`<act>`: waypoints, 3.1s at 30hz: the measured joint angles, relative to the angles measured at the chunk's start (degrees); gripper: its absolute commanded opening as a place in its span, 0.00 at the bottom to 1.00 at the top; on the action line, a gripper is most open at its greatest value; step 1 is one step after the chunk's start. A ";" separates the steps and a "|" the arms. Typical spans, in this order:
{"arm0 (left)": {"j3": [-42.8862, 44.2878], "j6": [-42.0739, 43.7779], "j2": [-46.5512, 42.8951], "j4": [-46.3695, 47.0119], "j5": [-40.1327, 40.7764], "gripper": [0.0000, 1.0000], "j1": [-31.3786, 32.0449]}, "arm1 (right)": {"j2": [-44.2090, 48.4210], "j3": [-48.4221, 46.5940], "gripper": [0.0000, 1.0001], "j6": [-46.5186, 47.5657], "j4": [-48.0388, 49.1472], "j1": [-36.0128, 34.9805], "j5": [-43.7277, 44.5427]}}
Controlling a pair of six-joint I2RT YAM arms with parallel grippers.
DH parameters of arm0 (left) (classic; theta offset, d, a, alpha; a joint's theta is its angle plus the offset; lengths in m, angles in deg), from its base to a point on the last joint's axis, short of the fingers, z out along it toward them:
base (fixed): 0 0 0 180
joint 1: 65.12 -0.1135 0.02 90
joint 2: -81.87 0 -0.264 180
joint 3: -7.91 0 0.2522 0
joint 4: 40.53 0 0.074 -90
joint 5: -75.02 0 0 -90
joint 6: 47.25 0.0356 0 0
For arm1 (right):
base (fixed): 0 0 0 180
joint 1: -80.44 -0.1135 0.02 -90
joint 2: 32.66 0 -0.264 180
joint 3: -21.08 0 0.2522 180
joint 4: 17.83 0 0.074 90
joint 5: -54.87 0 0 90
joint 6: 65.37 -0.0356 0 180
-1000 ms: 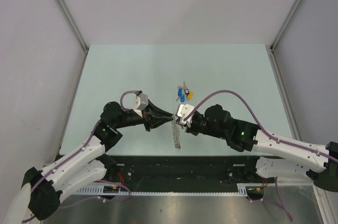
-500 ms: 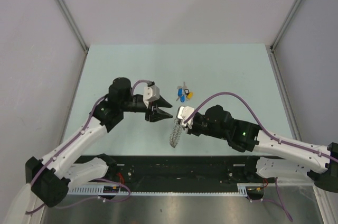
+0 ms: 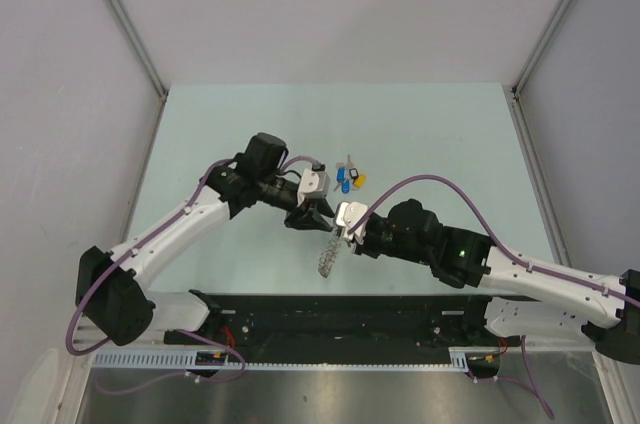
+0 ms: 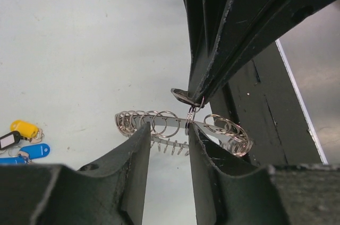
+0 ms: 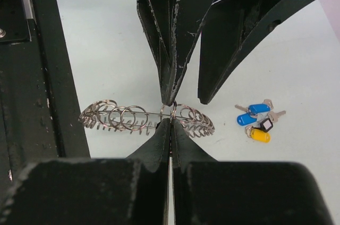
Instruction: Put the keys on the keyring
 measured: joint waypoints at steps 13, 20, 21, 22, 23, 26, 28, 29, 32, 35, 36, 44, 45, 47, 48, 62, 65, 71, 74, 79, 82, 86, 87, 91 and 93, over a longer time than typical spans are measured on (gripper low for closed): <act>1.55 2.38 1.55 -2.29 0.31 0.28 1.29 | -0.07 0.00 0.00 0.13 -0.37 -0.11 0.00; 1.55 2.64 1.64 -2.47 0.24 0.28 1.60 | -0.44 0.00 0.00 0.15 -0.37 -0.20 0.00; 1.55 2.64 1.66 -2.47 0.22 0.28 1.66 | -0.50 0.00 0.00 0.15 -0.37 -0.20 0.00; 1.55 2.67 1.68 -2.47 0.20 0.27 1.70 | -0.55 0.00 0.00 0.15 -0.37 -0.22 -0.02; 1.55 2.67 1.73 -2.47 0.15 0.27 1.73 | -0.63 0.00 0.00 0.15 -0.37 -0.22 0.00; 1.55 2.67 1.86 -2.51 -0.26 0.26 1.81 | -0.87 0.00 0.00 0.15 -0.37 -0.22 0.00; 1.55 2.67 1.86 -2.69 -0.52 0.21 1.88 | -0.92 0.00 0.00 0.15 -0.39 -0.22 0.00; 1.55 2.69 1.86 -2.80 -0.63 0.18 1.88 | -0.92 0.00 0.00 0.15 -0.39 -0.22 0.00; 1.55 2.58 1.86 -2.97 -0.70 0.01 2.01 | -0.96 0.00 0.00 0.15 -0.44 -0.22 0.09; 1.55 2.49 1.86 -3.15 -0.85 0.00 2.12 | -1.03 0.00 0.00 0.15 -0.50 -0.22 0.46; 1.55 2.27 1.86 -3.13 -0.83 0.00 2.14 | -1.03 0.00 0.00 0.15 -0.52 -0.22 0.48; -1.20 -4.13 -0.74 0.76 -1.11 0.00 2.14 | -0.17 0.00 0.00 -0.33 -0.98 -0.46 1.31; -2.03 -5.68 -1.75 1.81 -1.22 0.00 2.14 | 0.02 -0.02 0.00 -0.48 -0.98 -0.74 1.29; -3.23 -8.04 -3.39 3.61 -1.33 0.00 2.14 | 0.42 -0.02 0.00 -0.68 -0.94 -0.94 1.05; -4.17 -9.75 -4.37 5.42 -1.27 0.00 2.12 | 0.61 -0.02 0.00 -0.87 -0.94 -0.96 0.98; -7.69 -18.82 -8.46 12.07 0.44 0.00 2.14 | 0.81 0.00 0.00 -3.08 -0.92 -1.22 0.90; -8.61 -20.33 -9.11 13.68 0.85 0.00 2.14 | 0.96 0.02 0.00 -3.43 -0.92 -1.27 0.90; -10.93 -24.68 -11.47 18.38 2.86 0.00 2.14 | 1.05 0.42 0.00 -3.93 -0.46 -1.40 0.94; -12.63 -27.61 -13.05 21.86 3.96 0.00 2.25 | 1.05 0.96 0.00 -4.00 0.22 -1.60 1.14; -17.14 -33.33 -16.55 29.33 6.16 0.00 2.97 | 1.01 1.68 0.00 -4.02 1.20 -1.81 1.40; -19.87 -36.41 -18.21 34.23 7.82 0.00 3.67 | 0.94 1.99 0.00 -4.07 1.90 -1.97 1.42; -22.82 -40.17 -19.26 39.89 10.21 0.00 4.31 | 0.92 2.43 0.00 -4.13 2.56 -1.97 2.21; -23.61 -41.11 -19.52 41.22 10.86 0.00 4.42 | 0.92 2.51 0.00 -4.11 2.56 -1.97 2.43; -25.92 -43.39 -20.41 44.52 12.87 0.00 4.63 | 0.94 2.69 0.00 -3.96 2.71 -1.97 3.04; -26.88 -44.02 -21.14 45.40 14.21 0.10 4.70 | 1.11 2.69 0.00 -3.93 2.99 -2.01 3.37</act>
